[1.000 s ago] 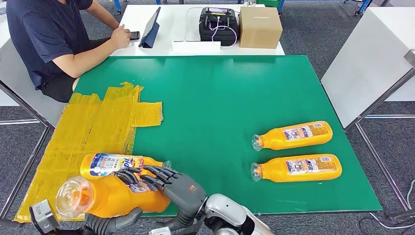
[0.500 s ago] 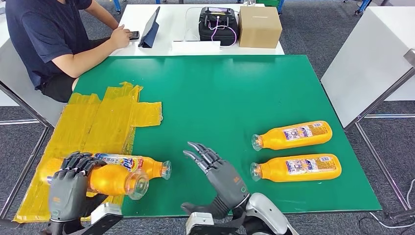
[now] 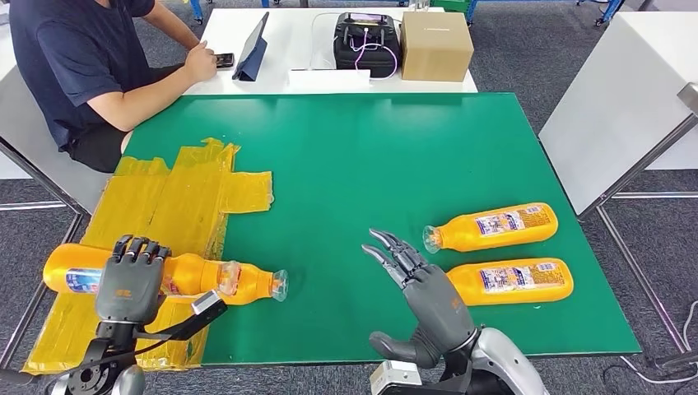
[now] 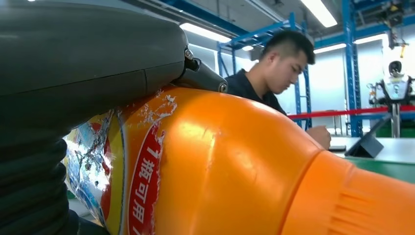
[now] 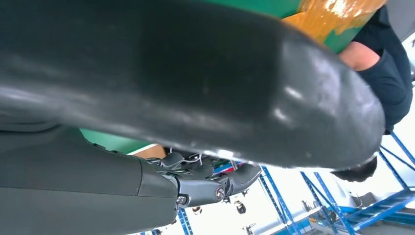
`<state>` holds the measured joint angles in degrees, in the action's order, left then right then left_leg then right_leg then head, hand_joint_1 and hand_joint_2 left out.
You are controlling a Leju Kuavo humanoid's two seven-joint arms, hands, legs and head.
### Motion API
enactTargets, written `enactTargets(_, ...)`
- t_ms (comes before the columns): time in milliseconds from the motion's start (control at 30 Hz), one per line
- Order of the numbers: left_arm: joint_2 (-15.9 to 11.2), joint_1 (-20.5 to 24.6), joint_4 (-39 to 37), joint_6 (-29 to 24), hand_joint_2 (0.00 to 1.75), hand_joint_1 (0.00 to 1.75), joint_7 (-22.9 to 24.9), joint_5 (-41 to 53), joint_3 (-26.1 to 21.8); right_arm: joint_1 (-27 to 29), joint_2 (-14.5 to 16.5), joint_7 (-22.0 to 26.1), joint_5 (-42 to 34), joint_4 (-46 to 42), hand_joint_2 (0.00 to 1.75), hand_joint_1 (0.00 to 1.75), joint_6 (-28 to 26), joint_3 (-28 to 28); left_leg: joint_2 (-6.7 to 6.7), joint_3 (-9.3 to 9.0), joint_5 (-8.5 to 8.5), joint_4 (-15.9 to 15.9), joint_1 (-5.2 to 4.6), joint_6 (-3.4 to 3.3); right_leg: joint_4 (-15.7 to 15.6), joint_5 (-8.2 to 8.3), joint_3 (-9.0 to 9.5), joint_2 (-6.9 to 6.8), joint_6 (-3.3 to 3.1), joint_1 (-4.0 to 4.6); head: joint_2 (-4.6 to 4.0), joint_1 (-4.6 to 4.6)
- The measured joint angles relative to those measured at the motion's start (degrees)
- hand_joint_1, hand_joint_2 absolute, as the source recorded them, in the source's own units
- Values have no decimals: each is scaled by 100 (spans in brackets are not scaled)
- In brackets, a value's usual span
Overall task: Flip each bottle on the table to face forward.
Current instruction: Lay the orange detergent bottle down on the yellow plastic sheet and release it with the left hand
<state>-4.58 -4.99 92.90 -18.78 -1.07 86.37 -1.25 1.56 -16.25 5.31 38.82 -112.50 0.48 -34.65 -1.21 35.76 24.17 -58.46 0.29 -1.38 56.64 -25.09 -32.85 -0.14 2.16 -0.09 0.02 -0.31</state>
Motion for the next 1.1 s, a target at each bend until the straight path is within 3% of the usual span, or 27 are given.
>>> enactTargets(233, -122, 941, -912, 213, 175, 175, 267, 88, 213, 59, -144, 20, 225, -115, 0, 0, -10, 12, -9, -1, 0, 0, -1, 0, 0, -2, 2, -4, 1, -1, 0, 0)
enactTargets(267, -125, 1084, -1039, 249, 175, 155, 295, 73, 243, 61, -149, 20, 254, -126, 0, 0, -10, 10, -8, -1, 0, 0, -1, -1, 0, -1, 2, -4, 1, -1, 0, 0)
enactTargets(367, -124, 1436, -1387, 355, 175, 24, 354, -26, 323, 54, -151, 12, 321, -137, 0, 0, -9, -2, -1, -1, -3, 0, 0, -1, 0, 2, 2, -2, 0, 0, 0, 1)
enactTargets(400, -123, 1525, -1481, 377, 175, 0, 368, -67, 348, 50, -150, 6, 341, -137, 0, 0, -8, -9, 1, -1, -4, -1, 0, 0, 0, 2, 1, -2, 0, 0, 0, 0)
enactTargets(633, -56, 1802, -1731, 460, 175, 0, 372, -411, 417, 35, -140, -64, 463, -137, 0, 0, -6, -56, 1, 5, -3, -1, -1, 1, 1, 1, -4, 0, 1, -1, 0, 1)
enactTargets(767, -33, 1814, -1729, 485, 0, 0, 308, -579, 420, 33, -124, -81, 479, -137, 0, 0, -6, -59, 1, 7, -2, -1, -1, 1, 0, 0, -6, -1, 1, -1, 0, 0)
enactTargets(1100, -26, 1814, -1628, 716, 0, 0, 162, -1112, 418, 10, -97, -119, 529, -137, 0, 0, 1, -100, 0, 6, -4, -1, 0, 1, 1, 1, -4, -1, 0, 0, 0, 1)
